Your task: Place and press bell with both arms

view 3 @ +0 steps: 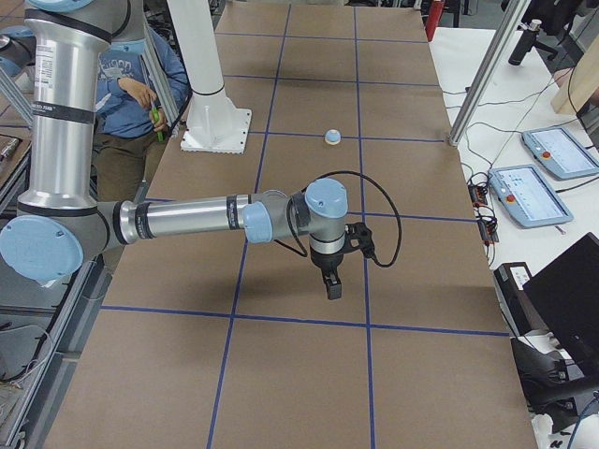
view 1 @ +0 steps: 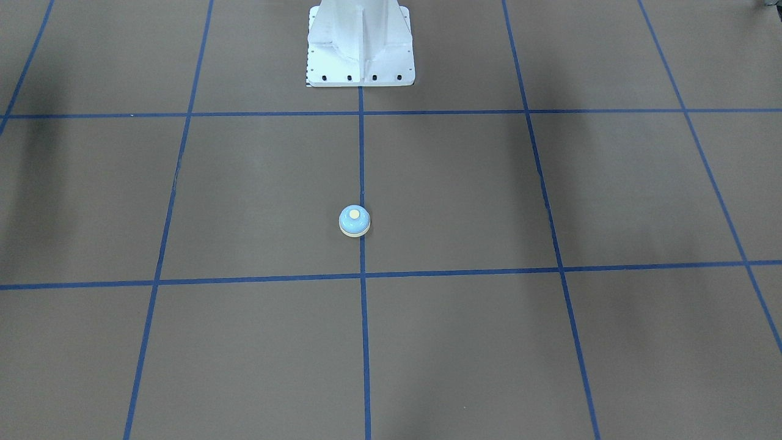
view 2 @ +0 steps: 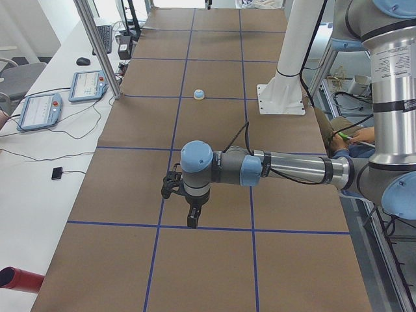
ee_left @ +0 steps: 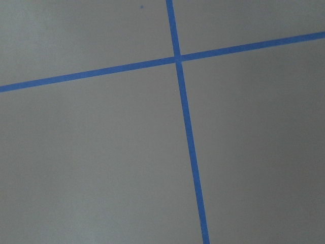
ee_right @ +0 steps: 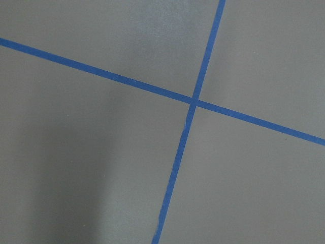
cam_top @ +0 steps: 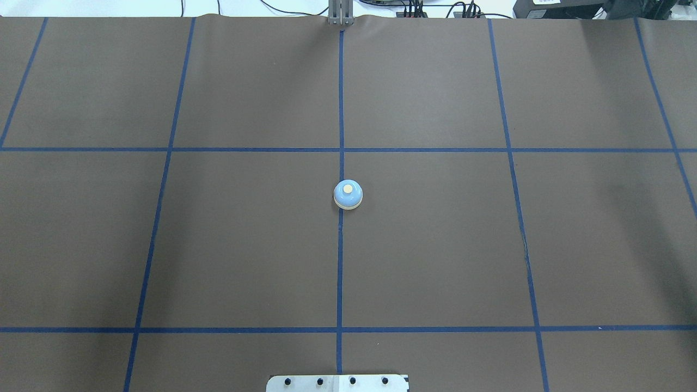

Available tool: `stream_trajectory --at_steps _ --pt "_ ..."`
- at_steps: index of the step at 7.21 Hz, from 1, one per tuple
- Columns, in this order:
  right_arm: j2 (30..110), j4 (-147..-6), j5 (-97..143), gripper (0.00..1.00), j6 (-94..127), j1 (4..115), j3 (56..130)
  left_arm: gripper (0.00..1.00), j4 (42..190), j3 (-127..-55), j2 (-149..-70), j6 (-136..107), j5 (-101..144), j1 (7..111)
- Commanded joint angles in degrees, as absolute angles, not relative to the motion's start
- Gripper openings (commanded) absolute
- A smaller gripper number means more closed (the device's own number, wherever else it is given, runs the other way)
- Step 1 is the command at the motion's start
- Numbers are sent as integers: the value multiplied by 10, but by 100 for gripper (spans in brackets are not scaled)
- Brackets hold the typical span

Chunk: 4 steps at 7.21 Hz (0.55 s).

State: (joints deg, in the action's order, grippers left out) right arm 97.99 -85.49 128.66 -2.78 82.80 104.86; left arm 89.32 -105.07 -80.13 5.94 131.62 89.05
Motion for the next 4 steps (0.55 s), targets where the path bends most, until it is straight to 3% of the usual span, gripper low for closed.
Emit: stream_trajectory --at_steps 1,4 --pt "985 -853 1311 100 -30 828 1048 100 895 -1053 -802 59 1317 890" --pt "985 -850 1350 100 -30 828 1044 100 895 -1042 -802 60 1318 890"
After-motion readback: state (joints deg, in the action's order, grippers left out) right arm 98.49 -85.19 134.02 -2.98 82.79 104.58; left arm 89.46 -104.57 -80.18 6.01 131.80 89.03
